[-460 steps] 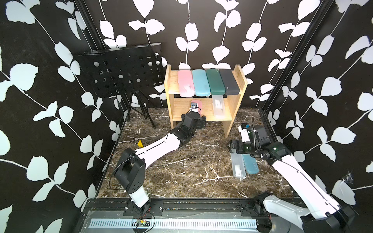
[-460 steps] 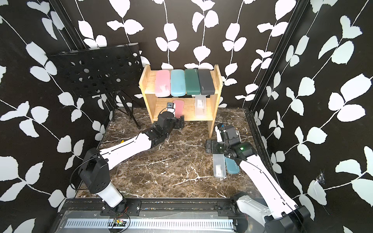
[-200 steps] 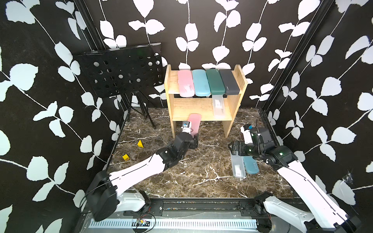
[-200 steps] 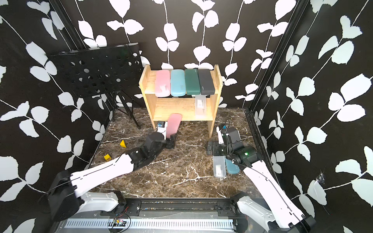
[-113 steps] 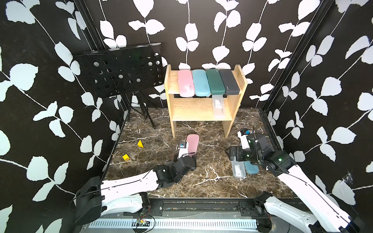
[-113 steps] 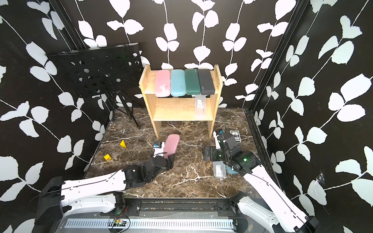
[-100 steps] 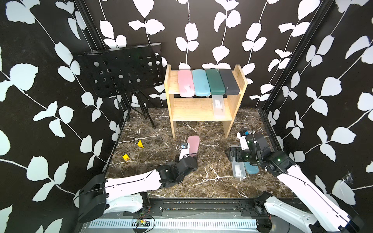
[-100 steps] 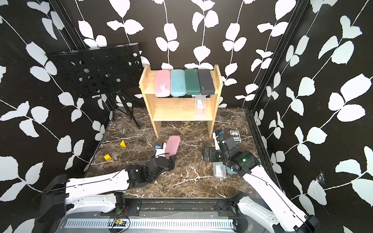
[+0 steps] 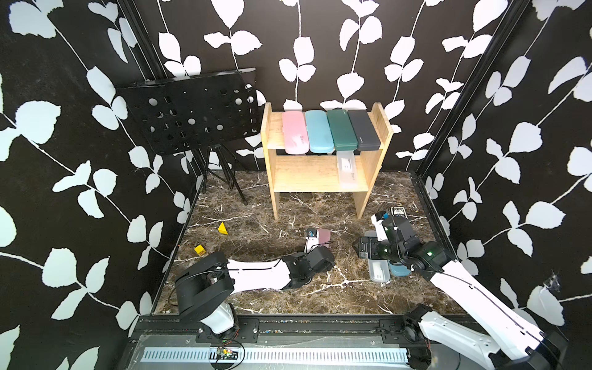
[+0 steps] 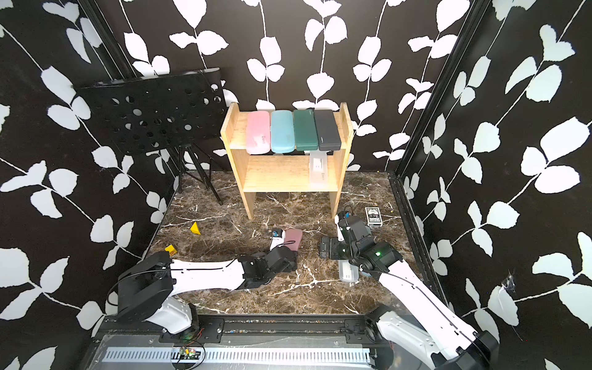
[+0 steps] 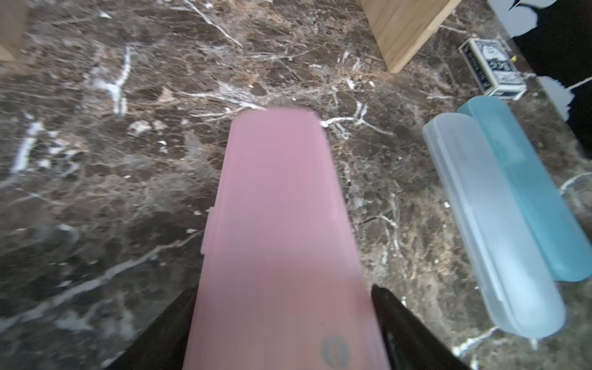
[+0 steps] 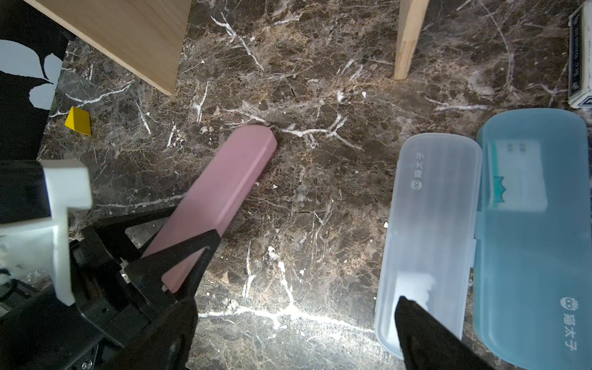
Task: Remove the pencil cases from the shelf
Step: Place the pencil case at the center of the board, then move the pencil case to the center of the board.
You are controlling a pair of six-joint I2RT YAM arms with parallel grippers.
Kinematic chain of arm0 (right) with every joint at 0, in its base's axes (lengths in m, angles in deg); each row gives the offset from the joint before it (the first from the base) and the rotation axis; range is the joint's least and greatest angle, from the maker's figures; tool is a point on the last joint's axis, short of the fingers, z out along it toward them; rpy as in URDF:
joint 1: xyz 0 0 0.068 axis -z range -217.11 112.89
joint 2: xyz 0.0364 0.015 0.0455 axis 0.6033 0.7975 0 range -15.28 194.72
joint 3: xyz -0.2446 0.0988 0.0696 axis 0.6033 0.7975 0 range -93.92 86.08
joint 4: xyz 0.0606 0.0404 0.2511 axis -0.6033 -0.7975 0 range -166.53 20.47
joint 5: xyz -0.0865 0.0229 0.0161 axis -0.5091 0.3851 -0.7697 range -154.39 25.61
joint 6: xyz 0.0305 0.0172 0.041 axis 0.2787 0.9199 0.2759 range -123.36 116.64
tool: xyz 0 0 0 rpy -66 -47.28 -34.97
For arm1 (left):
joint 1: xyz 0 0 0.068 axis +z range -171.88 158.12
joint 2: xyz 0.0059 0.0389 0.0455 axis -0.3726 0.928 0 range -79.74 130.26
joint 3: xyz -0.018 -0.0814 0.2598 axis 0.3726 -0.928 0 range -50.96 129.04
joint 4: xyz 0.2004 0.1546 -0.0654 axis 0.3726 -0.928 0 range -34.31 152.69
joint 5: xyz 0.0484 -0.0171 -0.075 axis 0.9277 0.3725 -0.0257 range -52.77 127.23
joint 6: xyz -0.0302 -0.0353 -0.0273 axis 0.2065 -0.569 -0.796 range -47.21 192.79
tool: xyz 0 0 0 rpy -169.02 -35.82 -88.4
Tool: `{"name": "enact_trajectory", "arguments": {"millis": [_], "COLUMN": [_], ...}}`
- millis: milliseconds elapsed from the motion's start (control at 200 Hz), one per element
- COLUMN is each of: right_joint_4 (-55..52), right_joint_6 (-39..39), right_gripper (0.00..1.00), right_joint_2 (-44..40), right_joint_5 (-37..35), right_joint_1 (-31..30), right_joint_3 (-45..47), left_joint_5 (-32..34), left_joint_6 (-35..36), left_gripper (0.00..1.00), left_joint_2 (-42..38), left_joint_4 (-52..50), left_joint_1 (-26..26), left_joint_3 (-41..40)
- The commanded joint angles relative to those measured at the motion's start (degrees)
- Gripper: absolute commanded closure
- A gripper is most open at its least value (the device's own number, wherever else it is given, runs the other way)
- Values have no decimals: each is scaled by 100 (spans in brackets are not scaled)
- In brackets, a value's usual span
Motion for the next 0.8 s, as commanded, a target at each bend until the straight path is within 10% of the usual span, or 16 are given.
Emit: {"name": "enact_trajectory", "arguments": {"millis": [0,360,795], "right_joint_4": [273,650,357], "right_joint_6": [99,797,2502], "right_gripper": [1,1,1], "right_joint_2": [86,943,3660], "right_joint_5": [90,-630,-1963], "right_joint_1": [-42,-1053,-2358], "right_joint_3": [200,-57,-1869], "left_joint_5": [-234,502,177], "left_joint_6": [-39,700,2177], "left_gripper": [14,1,1], "left_joint_2": [23,-822,-4145], "left_joint_4": [178,-969,-3366], "left_joint_1": [-13,145,2602], "left_joint_3": [233,503,298]}}
